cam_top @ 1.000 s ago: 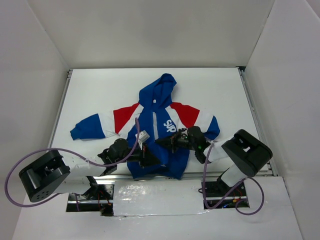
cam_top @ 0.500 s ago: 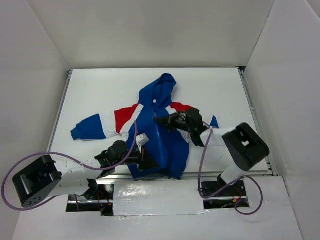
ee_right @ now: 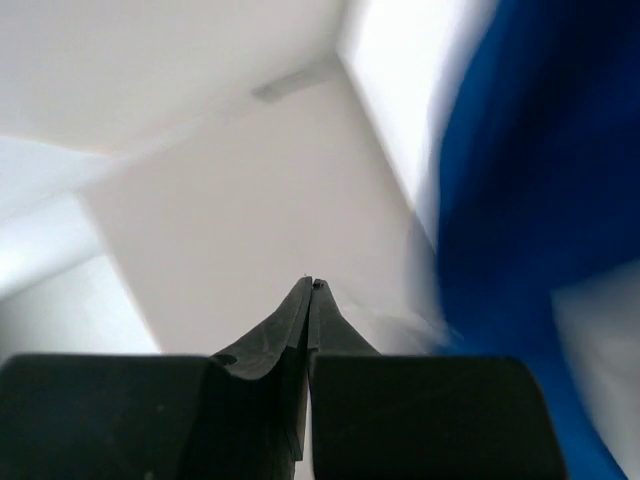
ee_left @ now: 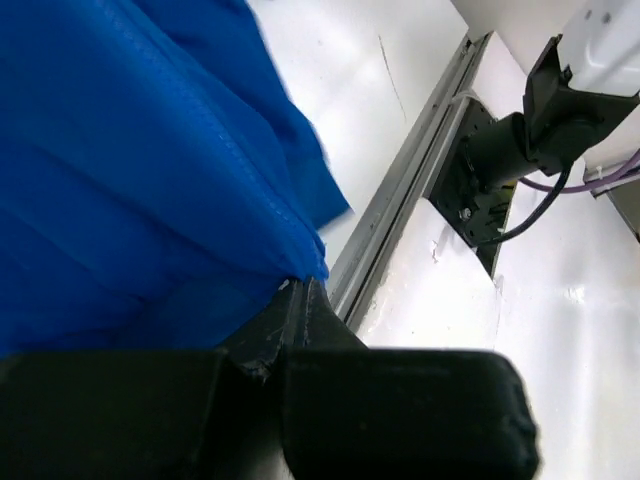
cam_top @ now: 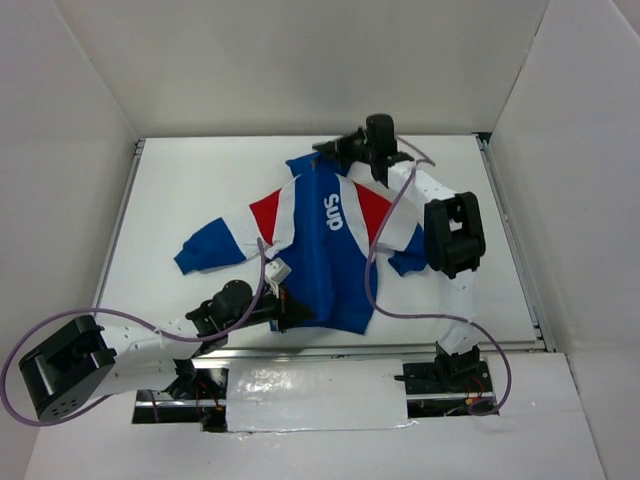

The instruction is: Zip up the jacket

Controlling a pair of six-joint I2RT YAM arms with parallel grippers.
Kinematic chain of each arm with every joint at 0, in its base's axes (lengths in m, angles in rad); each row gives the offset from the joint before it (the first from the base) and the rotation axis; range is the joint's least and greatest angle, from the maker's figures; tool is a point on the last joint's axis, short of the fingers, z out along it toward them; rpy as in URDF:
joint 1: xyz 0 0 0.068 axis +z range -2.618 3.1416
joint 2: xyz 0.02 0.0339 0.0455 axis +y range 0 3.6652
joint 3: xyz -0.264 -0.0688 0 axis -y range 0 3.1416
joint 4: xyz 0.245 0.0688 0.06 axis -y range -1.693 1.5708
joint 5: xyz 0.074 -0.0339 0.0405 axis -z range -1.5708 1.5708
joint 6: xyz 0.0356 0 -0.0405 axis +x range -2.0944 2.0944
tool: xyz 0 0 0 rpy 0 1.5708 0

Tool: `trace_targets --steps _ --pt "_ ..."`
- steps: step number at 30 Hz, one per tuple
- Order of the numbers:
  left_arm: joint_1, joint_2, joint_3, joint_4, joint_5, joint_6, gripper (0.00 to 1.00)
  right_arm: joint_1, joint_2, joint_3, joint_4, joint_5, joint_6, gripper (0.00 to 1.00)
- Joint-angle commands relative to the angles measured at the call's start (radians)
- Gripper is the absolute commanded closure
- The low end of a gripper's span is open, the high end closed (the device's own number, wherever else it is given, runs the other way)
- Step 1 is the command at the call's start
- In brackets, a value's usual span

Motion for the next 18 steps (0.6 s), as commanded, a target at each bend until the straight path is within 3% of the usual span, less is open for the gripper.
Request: trace_targets --steps 1,3,8,10,14,16,18 --pt "-0.049 0.032 -0.024 -0.041 0.110 -0.010 1.00 -0.084 0.079 0.395 -0.092 0.085 -0.178 1.00" --pt "-0.049 0.056 -0.025 -0.025 0.075 -0.017 1.00 -0.095 0.110 0.585 -0.137 0.056 -0.223 1.00" --pt "-0.044 0.118 0.001 -0.031 0.007 -0.027 1.00 -0.115 0.116 0.713 -0.137 0.014 -0.292 1.00" --pt "-0.041 0.164 0.015 -0.044 -0.048 -0.039 1.00 -0.115 0.101 0.669 -0.122 -0.030 -0.309 1.00" --pt "-0.035 0.277 0.087 -0.125 -0.105 -0.076 1.00 -0.112 0.031 0.369 0.054 -0.075 -0.347 1.00" --pt "-0.032 0.294 0.110 -0.148 -0.123 -0.086 1.00 -0.113 -0.002 0.313 0.062 -0.078 -0.370 1.00" --pt "-0.032 0.284 0.121 -0.192 -0.142 -0.093 0.93 -0.113 -0.044 0.239 0.074 -0.081 -0.407 1.00"
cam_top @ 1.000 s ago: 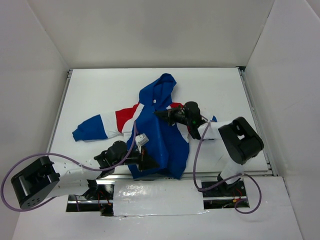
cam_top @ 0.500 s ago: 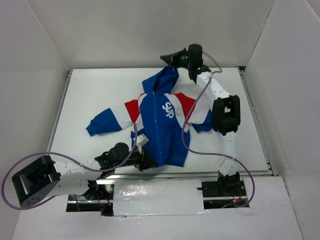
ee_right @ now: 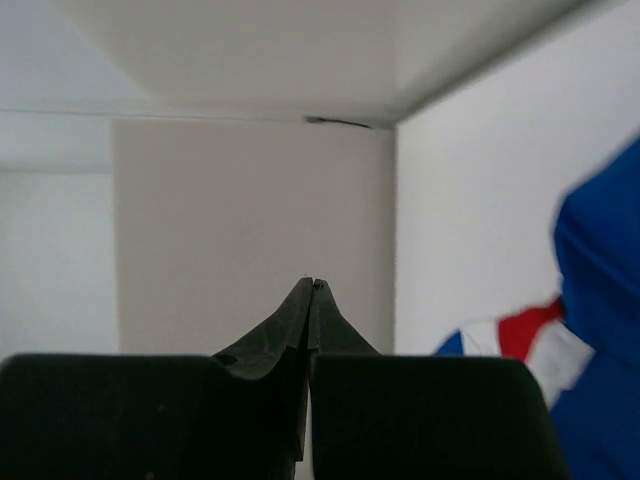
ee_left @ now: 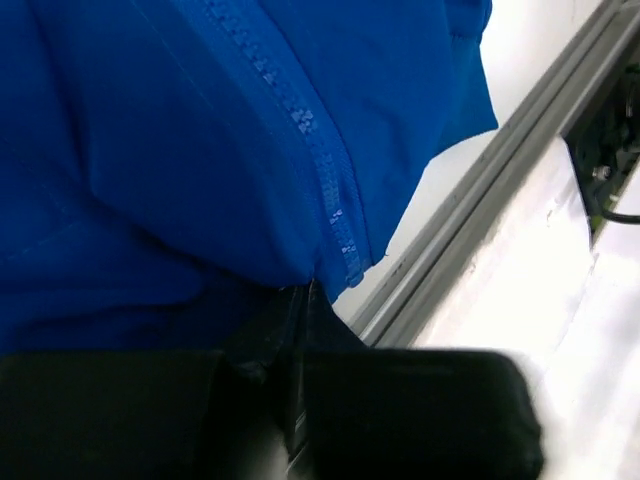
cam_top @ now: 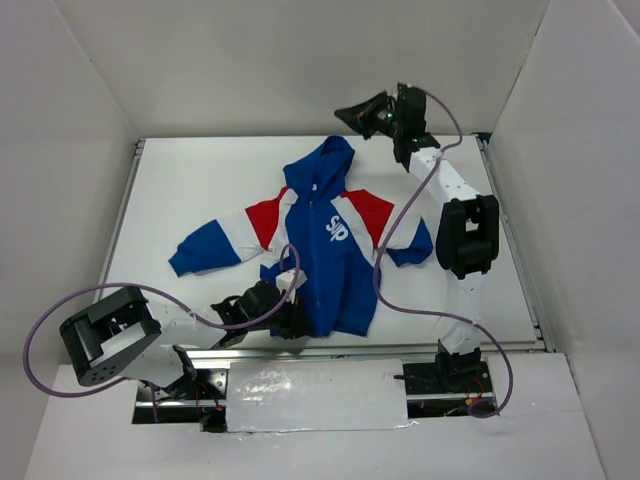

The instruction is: Zip up the jacket

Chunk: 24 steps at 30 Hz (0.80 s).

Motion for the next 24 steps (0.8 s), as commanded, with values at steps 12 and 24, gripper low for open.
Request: trace_targets --steps 12,24 --pt "0.020 -0.351 0.234 -0.602 -0.251 -0.002 0.01 0.009 -0.411 -0.418 -0.050 0.006 -0.345 0.00" --pt "0.524 -0.346 0.570 -1.100 -0.351 0.014 0.01 0.018 -0.886 -0.588 -0.546 0.199 -0.739 0.00"
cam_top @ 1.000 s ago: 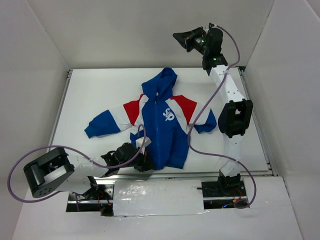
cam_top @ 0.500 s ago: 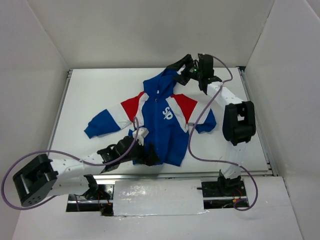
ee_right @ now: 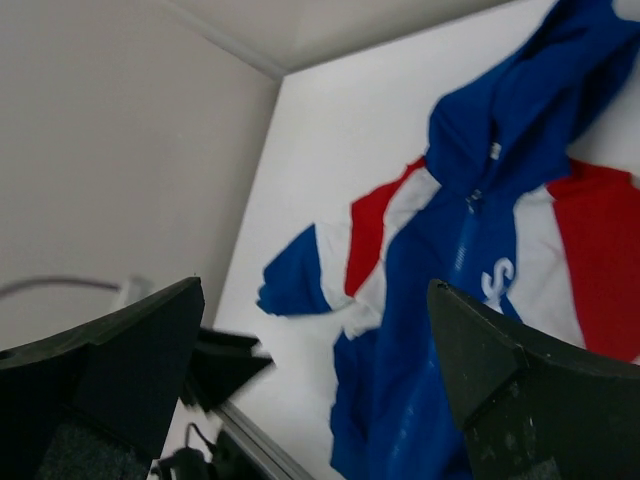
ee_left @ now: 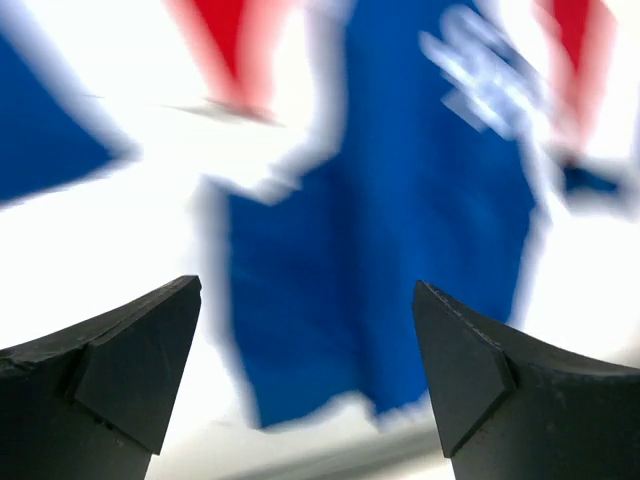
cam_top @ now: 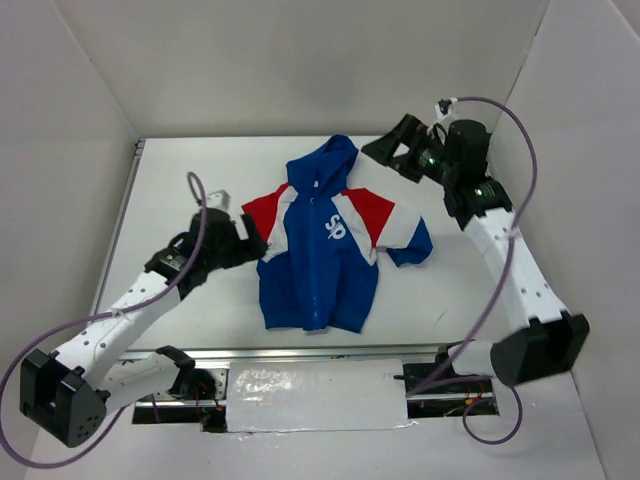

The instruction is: Zip up the jacket

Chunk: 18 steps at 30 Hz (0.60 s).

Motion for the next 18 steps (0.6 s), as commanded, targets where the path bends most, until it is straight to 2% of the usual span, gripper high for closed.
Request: trace_targets --steps 1,4,6,7,11,14,18 --pt "0.229 -0.015 0.074 -0.192 -0.022 0.029 0.01 0.008 -0.209 -0.068 -0.185 0.096 -0.154 0.00" --pt "0.328 -0.064 0.133 -0.269 -0.094 0.026 0.01 0.009 -0.342 -0.151 -0.243 0.184 -0.177 0.00" --pt "0.345 -0.119 0.172 -0.315 -0.195 0.036 0.01 0.010 -0.507 -0.224 -0.303 0.270 -0.183 0.00" --pt "0.345 -0.133 0.184 -0.335 -0.195 0.043 0.01 0.010 -0.543 -0.237 -0.320 0.295 -0.183 0.00" --pt "0.348 -0.205 0.246 -0.447 -0.381 0.082 0.01 0.009 -0.697 -0.277 -0.395 0.346 -0.194 0.00" --pt "0.348 -0.313 0.263 -0.504 -0.486 0.095 0.01 0.051 -0.802 -0.290 -0.469 0.460 -0.185 0.00" --pt "0.348 -0.477 0.263 -0.537 -0.511 0.101 0.01 0.114 -0.922 -0.320 -0.526 0.597 -0.189 0.00"
